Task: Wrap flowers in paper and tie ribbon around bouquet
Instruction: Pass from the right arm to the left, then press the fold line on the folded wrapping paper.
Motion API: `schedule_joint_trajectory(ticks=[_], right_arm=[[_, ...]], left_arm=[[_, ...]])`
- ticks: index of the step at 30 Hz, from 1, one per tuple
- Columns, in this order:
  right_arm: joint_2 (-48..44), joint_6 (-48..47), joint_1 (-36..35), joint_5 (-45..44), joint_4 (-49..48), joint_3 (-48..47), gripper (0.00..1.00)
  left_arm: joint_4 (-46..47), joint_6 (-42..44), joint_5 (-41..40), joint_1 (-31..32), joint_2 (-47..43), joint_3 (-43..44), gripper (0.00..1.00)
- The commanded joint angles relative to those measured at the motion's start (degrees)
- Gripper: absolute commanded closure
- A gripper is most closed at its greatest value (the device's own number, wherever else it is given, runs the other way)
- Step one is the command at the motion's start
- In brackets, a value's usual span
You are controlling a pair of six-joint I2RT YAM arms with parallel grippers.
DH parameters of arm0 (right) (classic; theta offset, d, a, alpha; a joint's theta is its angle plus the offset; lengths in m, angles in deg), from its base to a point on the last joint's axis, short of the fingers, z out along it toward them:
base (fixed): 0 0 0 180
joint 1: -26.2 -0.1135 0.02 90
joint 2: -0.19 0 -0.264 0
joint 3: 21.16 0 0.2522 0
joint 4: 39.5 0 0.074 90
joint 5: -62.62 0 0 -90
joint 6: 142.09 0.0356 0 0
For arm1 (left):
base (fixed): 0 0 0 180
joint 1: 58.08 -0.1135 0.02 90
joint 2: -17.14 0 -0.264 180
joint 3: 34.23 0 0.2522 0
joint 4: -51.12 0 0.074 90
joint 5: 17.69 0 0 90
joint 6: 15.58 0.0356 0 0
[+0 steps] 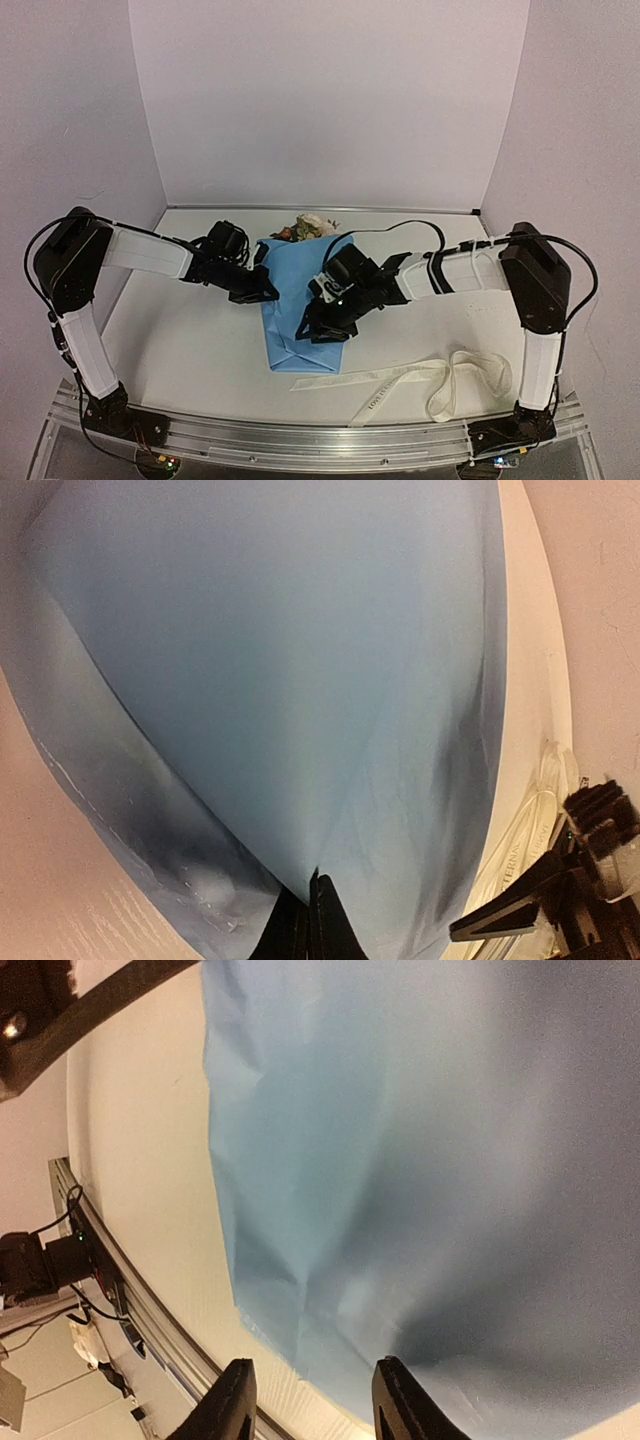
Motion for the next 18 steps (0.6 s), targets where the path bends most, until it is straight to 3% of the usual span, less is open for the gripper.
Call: schedule_joint_trajectory(ticks=[1,10,18], right_arm=[[-6.3,1.5,1.5,-2.7,-1.0,2.4,0.56],[-4.1,6.3,2.5,-1.2,-6.5,4.4,0.69],[-0.5,9.5,2.5,-2.3,-12.5,8.7,0.74]], left_arm=[[-0.6,1.7,-1.8,-0.3,-1.3,2.8,1.00],[-1.1,1.5,-2.4,-1.4,-0.7,2.9,1.00],[-1.9,1.5,-3.3,-1.5,-0.3,2.6,1.00]])
